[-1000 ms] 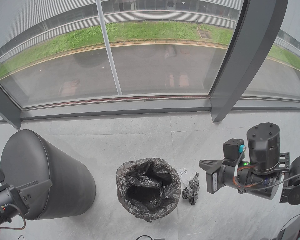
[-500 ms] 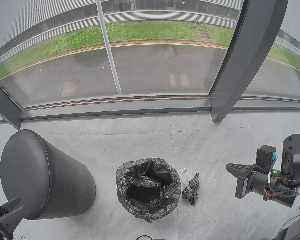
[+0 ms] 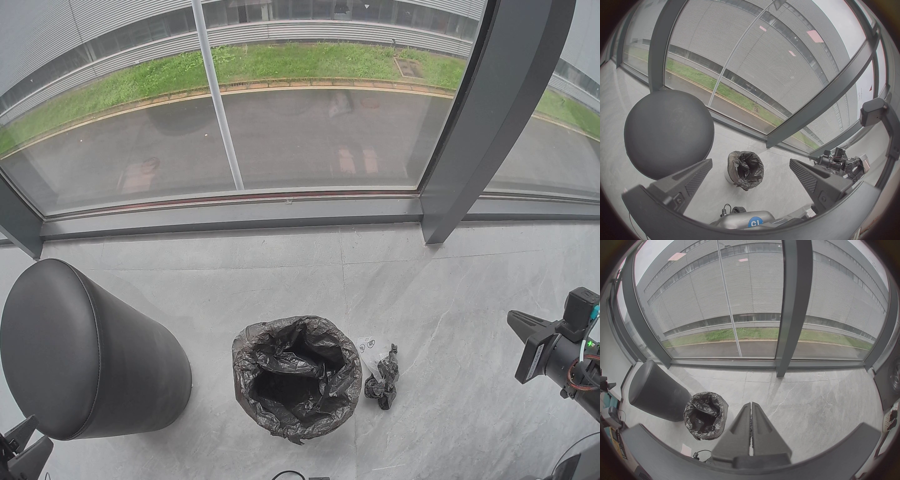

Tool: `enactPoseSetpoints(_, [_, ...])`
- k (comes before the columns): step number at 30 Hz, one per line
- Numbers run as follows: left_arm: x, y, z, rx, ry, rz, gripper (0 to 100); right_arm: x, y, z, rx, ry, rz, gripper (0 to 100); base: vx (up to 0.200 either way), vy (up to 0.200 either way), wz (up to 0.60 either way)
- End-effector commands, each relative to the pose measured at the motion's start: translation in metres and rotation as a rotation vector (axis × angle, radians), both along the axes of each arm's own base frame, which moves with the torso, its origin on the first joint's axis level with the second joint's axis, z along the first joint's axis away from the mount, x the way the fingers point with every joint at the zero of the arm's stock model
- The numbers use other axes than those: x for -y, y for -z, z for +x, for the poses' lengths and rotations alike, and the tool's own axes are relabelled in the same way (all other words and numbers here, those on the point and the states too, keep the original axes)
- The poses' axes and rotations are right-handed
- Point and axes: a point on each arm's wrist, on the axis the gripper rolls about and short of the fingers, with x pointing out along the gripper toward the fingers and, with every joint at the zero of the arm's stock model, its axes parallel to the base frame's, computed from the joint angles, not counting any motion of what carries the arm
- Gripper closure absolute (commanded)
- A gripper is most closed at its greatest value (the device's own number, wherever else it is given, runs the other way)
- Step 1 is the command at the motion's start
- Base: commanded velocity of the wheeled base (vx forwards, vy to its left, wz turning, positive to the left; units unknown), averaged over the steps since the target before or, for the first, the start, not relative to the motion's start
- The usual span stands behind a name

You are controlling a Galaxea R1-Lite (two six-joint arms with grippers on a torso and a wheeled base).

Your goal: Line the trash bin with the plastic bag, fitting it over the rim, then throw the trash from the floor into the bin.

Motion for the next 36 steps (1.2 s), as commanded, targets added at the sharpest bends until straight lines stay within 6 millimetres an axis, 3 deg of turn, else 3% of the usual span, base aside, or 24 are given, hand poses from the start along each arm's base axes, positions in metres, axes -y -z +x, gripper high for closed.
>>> enactPoseSetpoints(1, [0.001,0.013,-0.007,0.033,-0.038,-0.004,0,0.01,-0.003,-0.009,0.036,0.024,0.023,100,0.0,0.0,0.0])
enactPoseSetpoints(6, [0.0,0.017,-0.006,0.027,-0.072,-0.001,0,0.012,-0.002,-0.012,0.043,0.024,0.021,100,0.0,0.0,0.0])
enactPoseSetpoints(9, [-0.002,0.028,-0.001,0.004,-0.191,0.052,0,0.015,-0.004,-0.015,0.058,0.02,0.019,100,0.0,0.0,0.0])
enactPoseSetpoints(12, [-0.004,0.051,0.008,-0.044,-0.29,0.213,0,0.018,-0.005,-0.018,0.069,0.023,0.027,100,0.0,0.0,0.0])
enactPoseSetpoints(18, [-0.004,0.067,0.018,0.0,-0.343,0.341,0,0.023,-0.008,-0.022,0.091,0.024,0.028,100,0.0,0.0,0.0])
enactPoseSetpoints(24, [-0.001,0.07,0.015,0.028,-0.471,0.477,0,0.024,-0.011,-0.022,0.12,0.05,-0.032,100,0.0,0.0,0.0])
enactPoseSetpoints(36, [-0.002,0.074,0.021,0.116,-0.511,0.505,0,0.043,-0.015,-0.041,0.198,0.051,-0.033,100,0.0,0.0,0.0])
